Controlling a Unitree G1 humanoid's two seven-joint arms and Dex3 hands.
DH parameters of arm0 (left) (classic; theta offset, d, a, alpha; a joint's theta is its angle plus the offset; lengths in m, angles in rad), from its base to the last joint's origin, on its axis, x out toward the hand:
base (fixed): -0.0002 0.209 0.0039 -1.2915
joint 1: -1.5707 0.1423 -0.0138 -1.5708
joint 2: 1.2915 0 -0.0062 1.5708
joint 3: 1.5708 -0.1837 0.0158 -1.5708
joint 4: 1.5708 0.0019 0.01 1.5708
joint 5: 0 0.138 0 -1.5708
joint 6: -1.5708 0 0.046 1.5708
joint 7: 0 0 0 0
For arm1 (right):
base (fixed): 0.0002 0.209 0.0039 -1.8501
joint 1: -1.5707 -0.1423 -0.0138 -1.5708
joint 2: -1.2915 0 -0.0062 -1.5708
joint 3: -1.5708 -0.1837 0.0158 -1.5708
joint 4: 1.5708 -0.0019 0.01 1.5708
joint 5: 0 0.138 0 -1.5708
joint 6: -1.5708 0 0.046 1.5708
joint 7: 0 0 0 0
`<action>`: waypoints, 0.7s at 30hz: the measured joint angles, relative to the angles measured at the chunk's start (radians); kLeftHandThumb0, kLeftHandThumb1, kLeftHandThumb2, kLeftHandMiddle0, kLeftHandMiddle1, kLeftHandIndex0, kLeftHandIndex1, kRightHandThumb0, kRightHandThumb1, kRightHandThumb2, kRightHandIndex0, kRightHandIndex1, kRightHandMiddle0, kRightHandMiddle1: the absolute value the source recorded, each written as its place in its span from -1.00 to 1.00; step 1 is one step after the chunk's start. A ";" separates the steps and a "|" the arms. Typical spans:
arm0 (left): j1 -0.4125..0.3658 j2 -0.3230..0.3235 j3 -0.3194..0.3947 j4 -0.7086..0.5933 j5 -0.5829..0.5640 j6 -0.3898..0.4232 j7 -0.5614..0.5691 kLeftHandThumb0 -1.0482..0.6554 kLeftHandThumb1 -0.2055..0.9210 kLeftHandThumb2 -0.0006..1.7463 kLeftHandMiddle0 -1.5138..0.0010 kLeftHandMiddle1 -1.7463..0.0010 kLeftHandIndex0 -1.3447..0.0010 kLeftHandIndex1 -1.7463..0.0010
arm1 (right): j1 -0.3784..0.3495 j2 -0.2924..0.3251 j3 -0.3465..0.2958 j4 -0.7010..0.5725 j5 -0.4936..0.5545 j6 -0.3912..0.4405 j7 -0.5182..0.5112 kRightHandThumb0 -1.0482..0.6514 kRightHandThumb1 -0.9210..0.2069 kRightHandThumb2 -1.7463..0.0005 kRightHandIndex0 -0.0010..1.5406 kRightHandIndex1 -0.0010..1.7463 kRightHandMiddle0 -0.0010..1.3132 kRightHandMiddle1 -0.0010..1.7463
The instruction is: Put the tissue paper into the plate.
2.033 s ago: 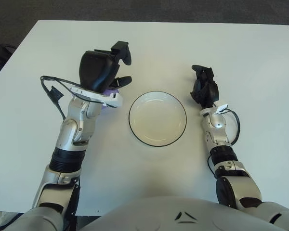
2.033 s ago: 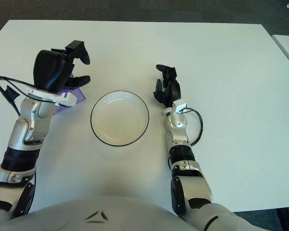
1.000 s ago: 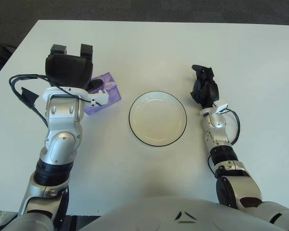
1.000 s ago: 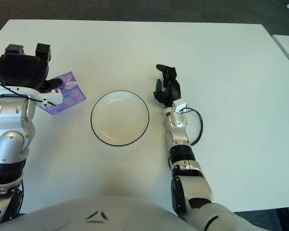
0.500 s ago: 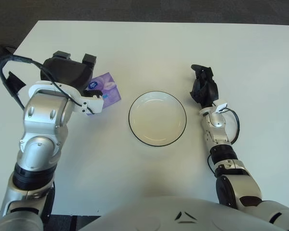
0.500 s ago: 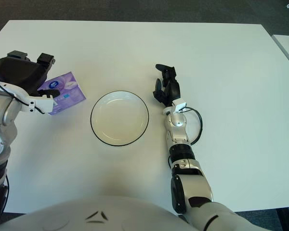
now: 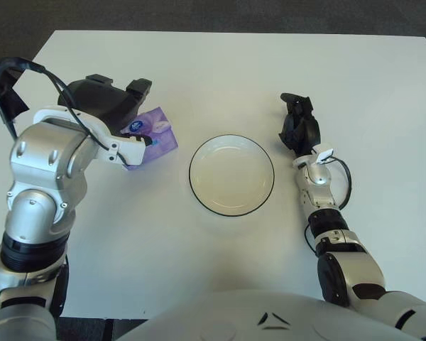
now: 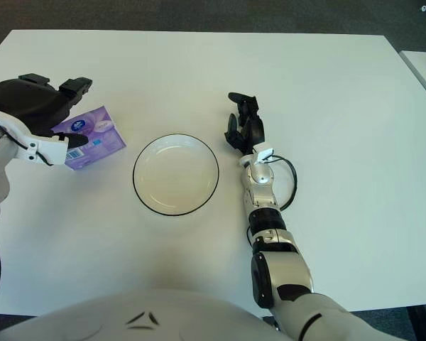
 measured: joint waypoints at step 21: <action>-0.045 0.073 -0.002 0.139 -0.128 -0.006 0.059 -1.00 1.00 0.01 0.85 0.60 1.00 1.00 | -0.019 0.000 -0.006 0.030 0.005 -0.013 0.006 -0.45 -1.00 0.15 -0.58 -0.83 -1.00 0.21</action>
